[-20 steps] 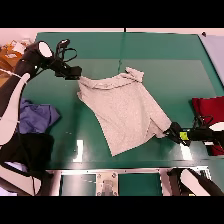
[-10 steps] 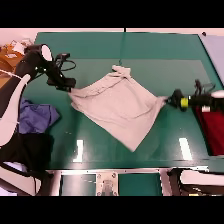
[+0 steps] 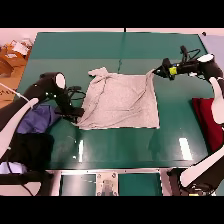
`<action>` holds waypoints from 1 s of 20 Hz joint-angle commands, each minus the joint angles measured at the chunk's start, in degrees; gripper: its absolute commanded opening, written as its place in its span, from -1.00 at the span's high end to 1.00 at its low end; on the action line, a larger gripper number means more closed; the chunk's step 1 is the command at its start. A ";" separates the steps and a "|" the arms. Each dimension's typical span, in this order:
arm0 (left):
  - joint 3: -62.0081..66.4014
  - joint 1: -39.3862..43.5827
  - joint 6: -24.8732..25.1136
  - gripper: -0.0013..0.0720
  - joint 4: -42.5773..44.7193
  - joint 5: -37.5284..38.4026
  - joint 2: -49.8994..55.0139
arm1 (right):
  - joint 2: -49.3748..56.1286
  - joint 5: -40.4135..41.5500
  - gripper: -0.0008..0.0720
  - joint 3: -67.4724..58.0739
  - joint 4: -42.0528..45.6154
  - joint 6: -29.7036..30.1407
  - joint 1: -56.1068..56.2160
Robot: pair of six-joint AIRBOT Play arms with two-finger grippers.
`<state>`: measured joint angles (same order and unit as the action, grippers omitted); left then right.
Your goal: Fold the shirts.
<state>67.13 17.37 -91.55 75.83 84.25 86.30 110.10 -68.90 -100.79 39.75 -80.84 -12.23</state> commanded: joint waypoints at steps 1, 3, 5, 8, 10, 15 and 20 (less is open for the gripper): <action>-2.14 -0.20 -0.37 0.89 -0.92 -2.56 -1.01 | 1.68 -4.44 -0.17 -3.32 1.36 -1.33 0.20; -2.14 -2.21 -0.04 0.63 -1.09 -2.75 -1.01 | 1.44 -9.03 -0.11 -3.85 1.25 -2.19 -3.34; -1.46 -4.79 0.94 -0.89 -1.27 -1.20 -1.01 | 0.72 -13.81 0.43 -3.80 1.38 -2.78 -7.65; 3.30 -9.49 7.10 -0.89 -1.29 2.23 -1.01 | -1.75 -19.32 0.60 -1.81 5.27 -2.49 -12.11; 6.73 -12.63 12.22 -0.89 -1.55 1.77 -1.01 | -6.93 -19.41 0.65 6.19 12.07 -1.14 -12.63; 4.52 -15.74 25.70 -0.89 -9.92 5.99 -0.83 | -28.11 -8.22 0.58 40.68 22.08 -1.03 -12.63; -6.40 -15.76 30.88 -0.89 -14.21 7.54 -0.85 | -35.32 -0.59 -0.55 62.55 19.47 0.83 -12.57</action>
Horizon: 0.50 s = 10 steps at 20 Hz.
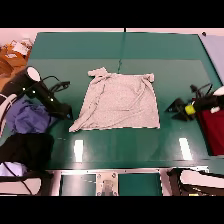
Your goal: Fold the shirts.
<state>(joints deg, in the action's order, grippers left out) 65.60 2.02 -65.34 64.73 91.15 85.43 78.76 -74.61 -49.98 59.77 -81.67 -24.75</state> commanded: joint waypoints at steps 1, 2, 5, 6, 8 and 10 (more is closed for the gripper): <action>-5.92 -0.42 5.44 -0.89 -3.13 -0.31 0.02 | -3.98 6.67 -0.55 13.99 -3.48 4.00 0.09; -6.38 -0.42 5.40 -0.89 -3.30 -0.35 0.00 | -3.98 8.09 -0.55 15.72 -6.71 6.14 0.46; -6.45 -0.42 5.22 -0.89 -4.52 -0.07 0.00 | -3.96 11.63 -0.54 17.31 -11.69 8.90 3.10; -6.45 -0.42 4.61 -0.89 -4.55 -0.15 0.00 | -3.96 13.14 -0.49 17.27 -12.70 8.90 4.37; -6.51 -0.42 4.07 -0.83 -4.48 -1.44 0.00 | -3.96 15.32 0.60 17.14 -15.34 10.62 6.71; -7.43 -0.42 3.76 -0.81 -4.63 -4.83 0.00 | -3.98 15.26 0.94 16.79 -15.85 11.89 7.89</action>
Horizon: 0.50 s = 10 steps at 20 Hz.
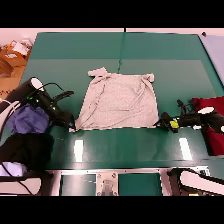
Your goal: Fold the shirts.
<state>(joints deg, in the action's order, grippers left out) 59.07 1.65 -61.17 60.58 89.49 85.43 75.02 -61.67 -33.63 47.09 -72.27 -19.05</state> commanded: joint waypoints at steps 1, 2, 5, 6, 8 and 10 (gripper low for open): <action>-1.90 -0.04 -0.42 -0.81 -0.48 -4.00 0.00 | -0.26 2.32 0.94 0.35 -3.19 2.49 2.16; -3.17 -0.04 -0.44 -0.80 -0.42 -4.33 0.00 | -0.26 2.32 0.94 0.22 -3.08 2.51 2.12; -6.38 -0.04 0.55 0.88 -0.13 -4.74 0.00 | -0.31 2.29 0.94 -0.96 -3.08 2.51 2.12; -6.29 -0.04 0.57 0.89 0.26 -5.49 0.00 | -0.31 2.12 0.94 -1.70 -3.08 2.49 2.12; -4.90 -0.04 0.11 0.90 0.24 -6.45 -0.74 | -0.39 -0.04 0.94 -4.59 -2.95 2.49 2.05; -1.05 -0.04 -0.02 0.90 -0.68 -5.22 -2.93 | -1.77 -4.50 0.95 -9.97 -2.99 2.08 2.05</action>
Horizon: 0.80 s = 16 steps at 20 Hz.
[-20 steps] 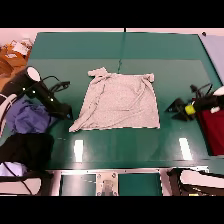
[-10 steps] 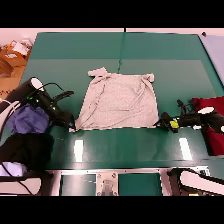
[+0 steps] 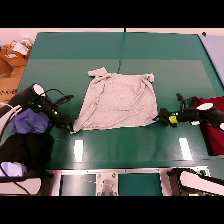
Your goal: Fold the shirts.
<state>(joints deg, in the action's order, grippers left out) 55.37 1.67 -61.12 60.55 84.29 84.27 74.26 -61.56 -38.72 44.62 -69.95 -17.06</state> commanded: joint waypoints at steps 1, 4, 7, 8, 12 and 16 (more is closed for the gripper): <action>5.66 -0.07 -0.46 0.90 -1.73 1.29 -3.80 | -2.29 -6.95 0.95 -8.46 -0.50 -1.16 0.07; 18.78 -0.07 -3.04 0.90 -8.20 4.92 -10.21 | -8.66 -12.94 0.94 -24.11 -0.48 -5.51 0.07; 36.72 -0.07 -10.73 0.90 -14.38 -2.12 -17.33 | -15.17 -13.46 0.95 -45.22 -0.09 -11.28 -0.02; 42.56 -0.07 -13.55 0.90 -14.47 -5.90 -19.69 | -16.52 -13.46 0.94 -52.17 0.46 -13.03 -0.46; 61.00 -0.07 -18.60 0.89 -12.90 -18.93 -29.55 | -20.65 -13.40 0.94 -75.01 5.55 -20.24 -5.99; 64.06 -0.07 -19.47 0.89 -10.29 -20.85 -36.76 | -24.94 -10.80 0.94 -81.11 7.72 -21.11 -12.17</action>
<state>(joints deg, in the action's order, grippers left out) 115.04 1.65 -78.24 48.05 67.42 52.56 52.38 -74.28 -113.45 49.95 -88.71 -25.54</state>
